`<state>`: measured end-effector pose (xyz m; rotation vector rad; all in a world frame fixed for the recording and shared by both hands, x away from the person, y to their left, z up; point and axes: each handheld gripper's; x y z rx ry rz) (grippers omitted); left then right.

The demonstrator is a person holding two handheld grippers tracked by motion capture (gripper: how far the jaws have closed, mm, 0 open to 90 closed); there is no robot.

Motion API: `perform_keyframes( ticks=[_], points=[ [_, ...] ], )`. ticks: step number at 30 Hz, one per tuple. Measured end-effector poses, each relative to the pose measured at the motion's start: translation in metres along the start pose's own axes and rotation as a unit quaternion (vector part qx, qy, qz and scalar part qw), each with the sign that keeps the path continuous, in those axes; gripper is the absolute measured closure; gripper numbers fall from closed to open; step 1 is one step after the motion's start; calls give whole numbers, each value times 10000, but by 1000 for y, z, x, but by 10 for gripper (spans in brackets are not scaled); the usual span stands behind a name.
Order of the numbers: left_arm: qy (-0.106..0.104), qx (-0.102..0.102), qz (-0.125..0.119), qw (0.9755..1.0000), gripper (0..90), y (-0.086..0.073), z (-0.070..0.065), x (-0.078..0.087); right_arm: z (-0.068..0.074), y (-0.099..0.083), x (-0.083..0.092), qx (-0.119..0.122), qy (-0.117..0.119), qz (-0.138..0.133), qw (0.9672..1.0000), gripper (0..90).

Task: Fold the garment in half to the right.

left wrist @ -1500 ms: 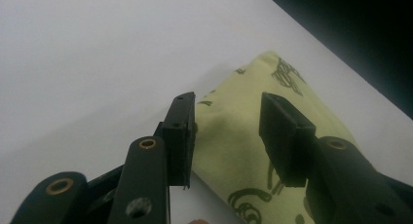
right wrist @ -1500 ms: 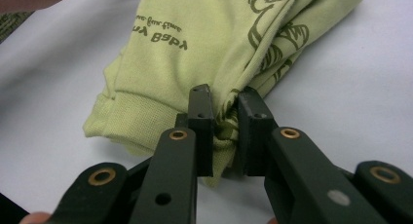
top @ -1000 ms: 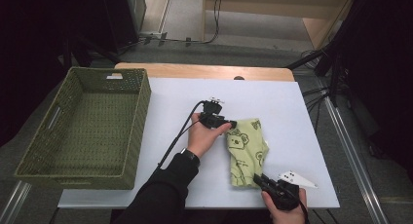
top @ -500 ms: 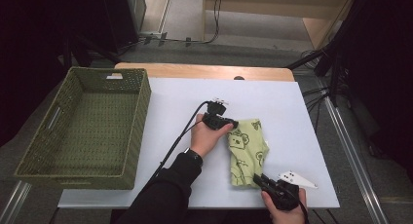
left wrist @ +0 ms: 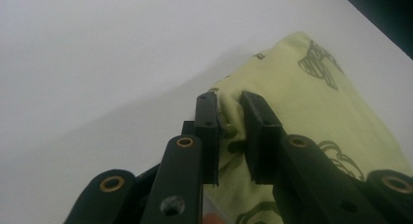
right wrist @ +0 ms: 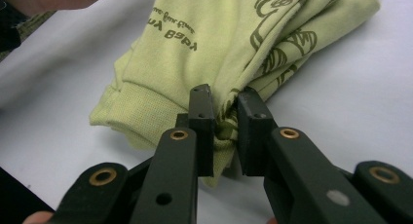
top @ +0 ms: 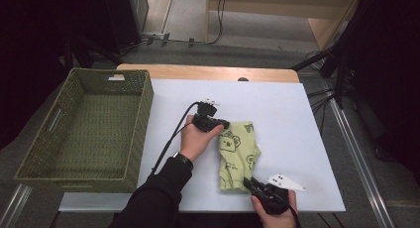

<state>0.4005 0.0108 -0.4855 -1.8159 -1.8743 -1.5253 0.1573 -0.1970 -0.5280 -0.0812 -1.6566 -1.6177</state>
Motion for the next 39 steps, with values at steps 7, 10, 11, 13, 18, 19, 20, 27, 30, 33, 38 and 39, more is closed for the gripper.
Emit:
perform_keyframes(
  ticks=[7, 10, 11, 13, 18, 19, 20, 27, 30, 33, 38, 39],
  points=[
    [94, 88, -96, 9999, 770, -5, 17, 24, 26, 9, -15, 156, 158, -25, 9998, 769],
    [147, 96, -149, 9997, 772, -9, 23, 35, 34, 11, -20, 200, 214, -32, 9996, 770],
    [147, 96, -149, 9997, 772, -9, 23, 35, 36, 12, -21, 218, 224, -46, 9995, 771],
    [169, 124, -183, 9996, 772, -12, 28, 40, 38, 12, -21, 225, 245, -51, 9994, 772],
    [163, 148, -301, 9993, 742, -17, 36, 49, 43, 16, -24, 329, 261, -60, 9991, 743],
    [139, 168, -348, 9992, 703, -18, 35, 50, 42, 16, -23, 330, 256, -58, 9991, 705],
    [137, 161, -400, 9990, 641, -19, 35, 52, 41, 16, -23, 334, 273, -69, 9990, 646],
    [57, 219, -729, 9971, 349, -26, 28, 63, 33, 24, -9, 580, 366, -249, 9973, 400],
    [-55, 112, -837, 9964, 287, -31, 21, 72, 29, 28, -5, 707, 356, -300, 9964, 354],
    [-61, 5, -898, 9959, 205, -35, 15, 76, 25, 32, -2, 825, 377, -299, 9954, 291],
    [-195, -174, -1057, 9941, 115, -42, 5, 83, 18, 40, 1, 994, 447, -300, 9936, 170],
    [-245, -162, -1115, 9933, 95, -44, 3, 85, 16, 41, 2, 1005, 485, -276, 9934, 138]
  ],
)
Point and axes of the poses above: each handheld gripper's, and its own axes: x roughly backward along the jaws, y roughly out of its top, z roughly to its left, and after that the axes turned 14 degrees about x, right-handed
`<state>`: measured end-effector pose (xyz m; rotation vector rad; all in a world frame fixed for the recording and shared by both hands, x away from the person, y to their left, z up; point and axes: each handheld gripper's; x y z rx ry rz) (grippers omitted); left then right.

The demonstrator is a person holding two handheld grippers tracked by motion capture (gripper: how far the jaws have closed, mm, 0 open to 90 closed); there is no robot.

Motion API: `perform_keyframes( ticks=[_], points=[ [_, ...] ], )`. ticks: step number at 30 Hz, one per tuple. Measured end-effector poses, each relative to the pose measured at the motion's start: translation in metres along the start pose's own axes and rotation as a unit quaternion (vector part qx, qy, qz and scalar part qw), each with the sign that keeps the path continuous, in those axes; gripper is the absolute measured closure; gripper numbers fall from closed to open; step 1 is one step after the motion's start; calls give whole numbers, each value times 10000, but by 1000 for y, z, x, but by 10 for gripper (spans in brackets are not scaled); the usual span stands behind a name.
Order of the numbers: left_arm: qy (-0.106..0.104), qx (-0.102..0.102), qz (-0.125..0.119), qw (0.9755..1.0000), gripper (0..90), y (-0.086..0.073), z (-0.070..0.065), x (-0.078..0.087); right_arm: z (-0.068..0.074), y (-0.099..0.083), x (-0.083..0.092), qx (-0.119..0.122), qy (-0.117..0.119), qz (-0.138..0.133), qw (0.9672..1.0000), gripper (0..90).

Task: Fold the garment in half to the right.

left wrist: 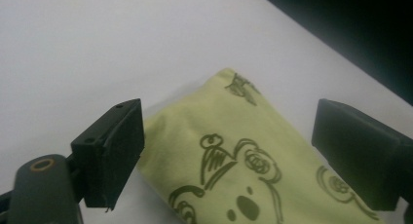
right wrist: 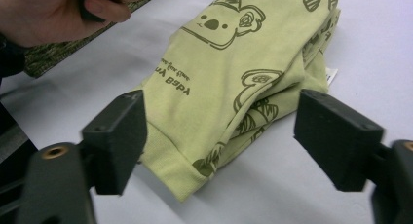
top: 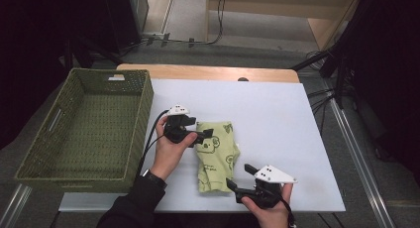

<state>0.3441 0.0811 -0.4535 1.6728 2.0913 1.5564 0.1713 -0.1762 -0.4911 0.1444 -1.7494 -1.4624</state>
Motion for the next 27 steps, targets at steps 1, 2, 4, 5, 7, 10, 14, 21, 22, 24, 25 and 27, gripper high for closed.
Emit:
perform_keyframes(
  ticks=[1, 2, 4, 5, 7, 10, 14, 21, 22, 24, 25, 27],
  points=[
    [-62, 13, -32, 10000, 89, -1, -1, 2, -2, 1, 1, 29, 53, -5, 10000, 121],
    [-98, 8, -57, 9999, 89, -2, -2, 4, -4, 2, 1, 26, 96, -12, 9999, 121],
    [-124, 18, -88, 9999, 50, -4, -3, 6, -9, 5, 3, 41, 150, -37, 9999, 94],
    [-147, -10, -95, 9998, 38, -6, -5, 9, -11, 6, 4, 37, 178, -63, 9998, 73],
    [-133, -45, -75, 9999, 22, -9, -6, 11, -15, 9, 5, 51, 163, -82, 9998, 72],
    [-135, -81, -99, 9998, 0, -13, -9, 15, -20, 13, 6, 88, 148, -88, 9998, 18],
    [-47, -196, -102, 9997, 0, -20, -15, 18, -27, 16, 4, 143, 195, -73, 9997, 0],
    [-54, -248, -130, 9996, 0, -34, -25, 24, -35, 23, 2, 180, 130, -67, 9997, 0],
    [-42, -277, -138, 9995, 0, -35, -26, 25, -36, 24, 2, 182, 127, -83, 9997, 0],
    [-45, -296, -147, 9994, 0, -39, -28, 27, -38, 25, 1, 181, 138, -93, 9997, 0],
    [-65, -288, -162, 9994, 0, -40, -29, 28, -39, 26, 1, 177, 155, -105, 9997, 0],
    [-34, -328, -152, 9993, 0, -44, -31, 30, -41, 28, 0, 189, 206, -139, 9995, 0]
  ],
)
Point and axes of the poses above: each handheld gripper's, and its own axes: x roughly backward along the jaws, y roughly out of its top, z roughly to its left, and after that the axes turned 14 degrees about x, right-handed
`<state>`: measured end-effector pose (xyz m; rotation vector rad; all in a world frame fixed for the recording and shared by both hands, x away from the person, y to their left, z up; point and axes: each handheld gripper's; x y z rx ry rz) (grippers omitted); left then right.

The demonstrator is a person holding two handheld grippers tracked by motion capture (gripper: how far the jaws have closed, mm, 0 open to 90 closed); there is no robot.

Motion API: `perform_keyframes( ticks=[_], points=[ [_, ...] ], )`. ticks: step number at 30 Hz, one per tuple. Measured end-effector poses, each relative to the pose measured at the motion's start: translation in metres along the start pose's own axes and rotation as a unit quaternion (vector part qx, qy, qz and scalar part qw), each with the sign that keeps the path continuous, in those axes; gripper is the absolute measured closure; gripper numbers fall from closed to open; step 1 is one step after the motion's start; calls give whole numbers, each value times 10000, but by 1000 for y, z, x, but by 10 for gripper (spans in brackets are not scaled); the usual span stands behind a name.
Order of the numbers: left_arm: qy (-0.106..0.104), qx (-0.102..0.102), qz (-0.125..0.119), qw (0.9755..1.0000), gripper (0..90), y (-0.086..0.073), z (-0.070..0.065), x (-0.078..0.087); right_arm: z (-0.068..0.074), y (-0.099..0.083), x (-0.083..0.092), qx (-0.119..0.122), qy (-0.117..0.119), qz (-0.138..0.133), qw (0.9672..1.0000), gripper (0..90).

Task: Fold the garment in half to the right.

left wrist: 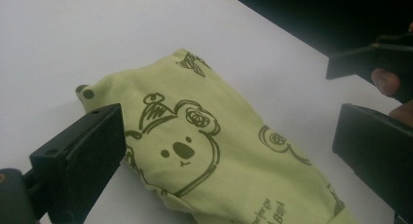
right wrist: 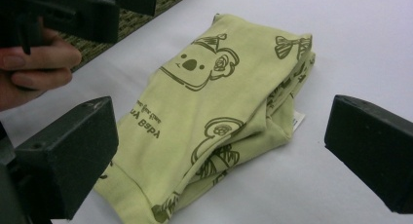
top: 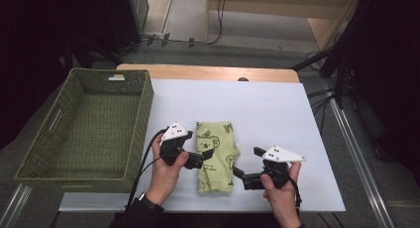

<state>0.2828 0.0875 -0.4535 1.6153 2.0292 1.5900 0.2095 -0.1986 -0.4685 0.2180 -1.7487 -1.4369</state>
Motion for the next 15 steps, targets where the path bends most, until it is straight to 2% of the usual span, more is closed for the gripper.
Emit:
perform_keyframes(
  ticks=[7, 15],
  points=[
    [17, -35, -16, 10000, 0, -13, -6, 5, -7, 5, -7, 28, 50, 63, 10000, 0],
    [20, -85, -26, 10000, 0, -21, -13, 7, -15, 12, -13, 43, 128, 90, 9999, 0]
  ],
)
Point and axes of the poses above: each handheld gripper's, and its own axes: x roughly backward along the jaws, y roughly out of its top, z roughly to its left, and after that the axes turned 14 degrees about x, right-handed
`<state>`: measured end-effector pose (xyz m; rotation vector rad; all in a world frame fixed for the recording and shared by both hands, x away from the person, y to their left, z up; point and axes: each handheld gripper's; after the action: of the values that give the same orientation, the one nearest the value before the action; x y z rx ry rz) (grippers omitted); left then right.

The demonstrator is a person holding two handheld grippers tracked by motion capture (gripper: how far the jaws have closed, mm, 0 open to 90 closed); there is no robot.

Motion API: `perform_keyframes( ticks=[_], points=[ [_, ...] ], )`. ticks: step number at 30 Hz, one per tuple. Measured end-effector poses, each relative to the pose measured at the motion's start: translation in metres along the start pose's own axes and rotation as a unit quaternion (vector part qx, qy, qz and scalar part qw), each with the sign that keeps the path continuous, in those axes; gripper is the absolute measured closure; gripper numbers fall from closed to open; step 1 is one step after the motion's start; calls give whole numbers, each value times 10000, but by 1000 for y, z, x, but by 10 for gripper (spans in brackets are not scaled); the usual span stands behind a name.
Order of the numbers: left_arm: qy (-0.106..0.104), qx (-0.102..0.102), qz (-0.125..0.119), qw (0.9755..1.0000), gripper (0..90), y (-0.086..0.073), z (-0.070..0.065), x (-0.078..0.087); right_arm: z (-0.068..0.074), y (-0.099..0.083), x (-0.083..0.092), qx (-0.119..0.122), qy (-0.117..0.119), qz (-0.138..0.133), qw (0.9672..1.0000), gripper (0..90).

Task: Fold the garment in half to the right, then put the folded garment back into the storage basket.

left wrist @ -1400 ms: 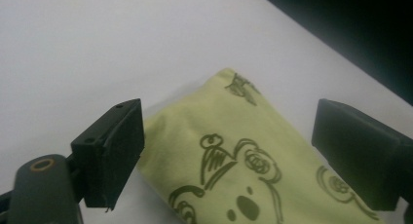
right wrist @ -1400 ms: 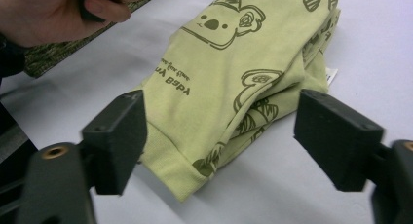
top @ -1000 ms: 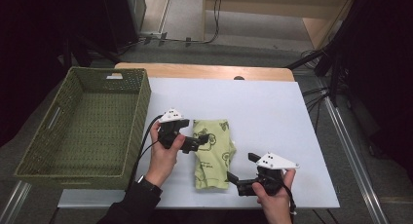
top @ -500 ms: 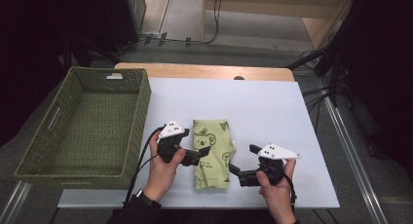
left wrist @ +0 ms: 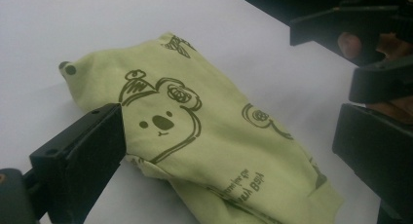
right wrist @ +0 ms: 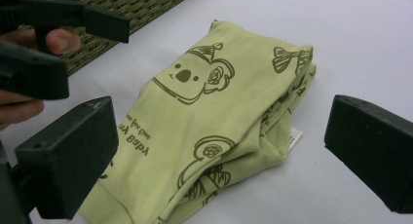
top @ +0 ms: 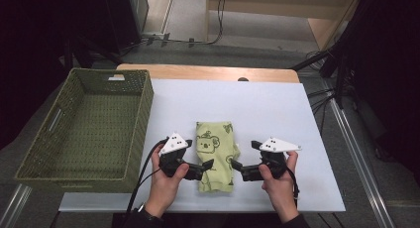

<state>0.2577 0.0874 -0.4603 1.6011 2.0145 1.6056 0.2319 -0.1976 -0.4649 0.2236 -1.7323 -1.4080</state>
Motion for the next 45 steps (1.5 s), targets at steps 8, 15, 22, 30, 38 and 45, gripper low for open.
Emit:
perform_keyframes(
  ticks=[8, 15, 22, 30, 38, 45],
  points=[
    [13, -57, 44, 10000, 0, -13, -8, -1, -11, 9, -4, 31, 40, 17, 10000, 0],
    [78, -85, 119, 9999, 0, -25, -12, -2, -18, 16, -13, 80, 55, 88, 9999, 0],
    [116, -32, 169, 9998, 0, -36, -11, -6, -24, 23, -25, 98, 170, 144, 9997, 0],
    [207, -100, 226, 9995, 0, -44, -12, -8, -33, 30, -42, -52, 305, 278, 9991, 0],
    [214, -42, 298, 9993, 0, -50, -9, -11, -51, 33, -64, -249, 379, 436, 9980, 0],
    [274, -58, 334, 9990, 0, -52, -7, -14, -65, 33, -85, -459, 341, 616, 9965, 21]
  ],
)
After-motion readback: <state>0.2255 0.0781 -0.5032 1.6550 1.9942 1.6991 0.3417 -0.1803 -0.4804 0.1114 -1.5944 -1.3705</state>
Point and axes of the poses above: each handheld gripper's, and its own axes: x roughly backward along the jaws, y roughly out of its top, z roughly to its left, and after that the axes turned 14 degrees about x, right-handed
